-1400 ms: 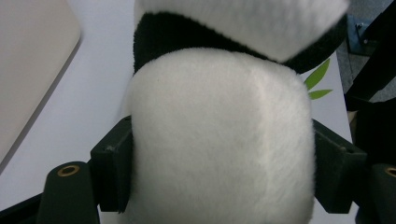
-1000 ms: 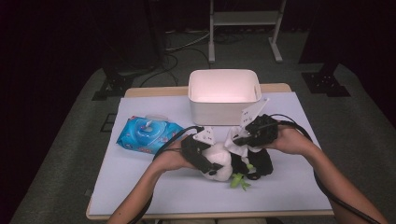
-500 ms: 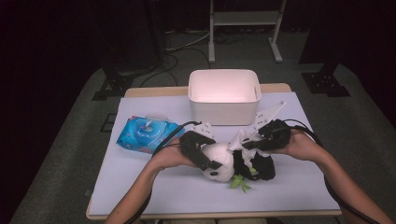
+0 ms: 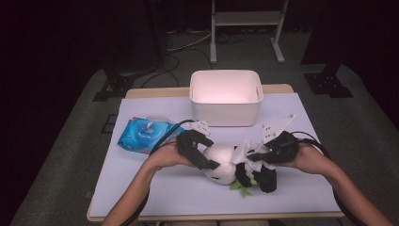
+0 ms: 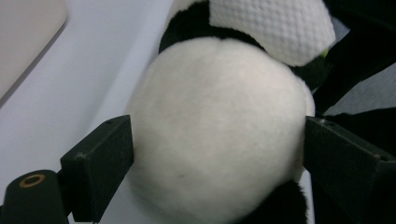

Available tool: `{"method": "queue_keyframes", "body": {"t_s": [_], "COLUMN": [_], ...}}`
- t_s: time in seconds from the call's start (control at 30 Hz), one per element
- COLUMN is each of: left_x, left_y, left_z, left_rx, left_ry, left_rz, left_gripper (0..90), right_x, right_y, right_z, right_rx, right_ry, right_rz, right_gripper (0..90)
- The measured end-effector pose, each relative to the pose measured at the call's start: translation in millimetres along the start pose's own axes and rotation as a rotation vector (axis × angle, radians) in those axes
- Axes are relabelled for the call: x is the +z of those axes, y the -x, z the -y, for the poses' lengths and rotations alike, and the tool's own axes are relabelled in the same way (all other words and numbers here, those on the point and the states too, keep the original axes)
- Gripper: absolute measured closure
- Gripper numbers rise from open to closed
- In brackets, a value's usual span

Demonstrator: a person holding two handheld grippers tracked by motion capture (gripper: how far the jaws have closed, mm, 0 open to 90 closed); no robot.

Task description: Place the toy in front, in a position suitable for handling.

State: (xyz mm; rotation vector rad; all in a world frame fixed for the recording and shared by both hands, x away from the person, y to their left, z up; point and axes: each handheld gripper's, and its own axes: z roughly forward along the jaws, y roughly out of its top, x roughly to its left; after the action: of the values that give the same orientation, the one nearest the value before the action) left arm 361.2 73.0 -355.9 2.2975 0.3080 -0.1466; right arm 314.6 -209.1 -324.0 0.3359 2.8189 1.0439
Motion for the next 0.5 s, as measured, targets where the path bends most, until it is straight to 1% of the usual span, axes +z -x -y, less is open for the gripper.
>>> {"method": "queue_keyframes", "body": {"t_s": [0.03, 0.1, 0.17, 0.2, 0.27, 0.3, 0.37, 0.4, 0.43, 0.5], "left_x": [-2.5, -3.2, 0.6, 2.3, 7.1, 9.7, 11.6, 12.1, 12.6, 13.3], "left_y": [-0.8, -1.3, -1.7, -1.3, -0.9, 0.2, 1.4, 1.6, 2.5, 4.3], "left_z": [1.1, 3.0, 6.0, 6.9, 9.4, 10.7, 11.8, 12.0, 11.9, 11.2], "left_rx": [-0.004, -0.016, -0.029, -0.032, -0.046, -0.038, -0.035, -0.033, -0.031, -0.015], "left_ry": [0.008, 0.012, -0.004, -0.006, -0.012, -0.015, -0.014, -0.018, -0.024, -0.038], "left_rz": [0.007, 0.003, 0.024, 0.027, 0.061, 0.069, 0.072, 0.067, 0.062, 0.055], "left_gripper": [10.2, 10.2, 10.2, 10.3, 11.9, 13.4, 14.8, 14.9, 15.3, 15.6], "right_x": [0.3, 0.5, 0.7, 0.7, 0.9, 0.8, 1.0, 1.1, 1.1, 2.0], "right_y": [-1.3, -4.4, -6.5, -7.1, -8.0, -8.5, -10.2, -11.2, -12.4, -11.7], "right_z": [0.6, 1.2, 1.1, 1.1, 1.0, 0.9, -0.2, -1.2, -2.9, -7.0], "right_rx": [-0.006, -0.012, -0.012, -0.019, -0.022, -0.023, -0.032, -0.041, -0.036, -0.053], "right_ry": [0.001, -0.003, -0.004, -0.005, -0.006, -0.008, -0.011, -0.014, -0.013, -0.012], "right_rz": [-0.004, -0.012, -0.012, -0.012, -0.017, -0.02, -0.022, -0.015, -0.011, -0.009], "right_gripper": [82.8, 82.8, 82.8, 82.8, 82.7, 82.7, 82.7, 82.6, 82.6, 82.5]}}
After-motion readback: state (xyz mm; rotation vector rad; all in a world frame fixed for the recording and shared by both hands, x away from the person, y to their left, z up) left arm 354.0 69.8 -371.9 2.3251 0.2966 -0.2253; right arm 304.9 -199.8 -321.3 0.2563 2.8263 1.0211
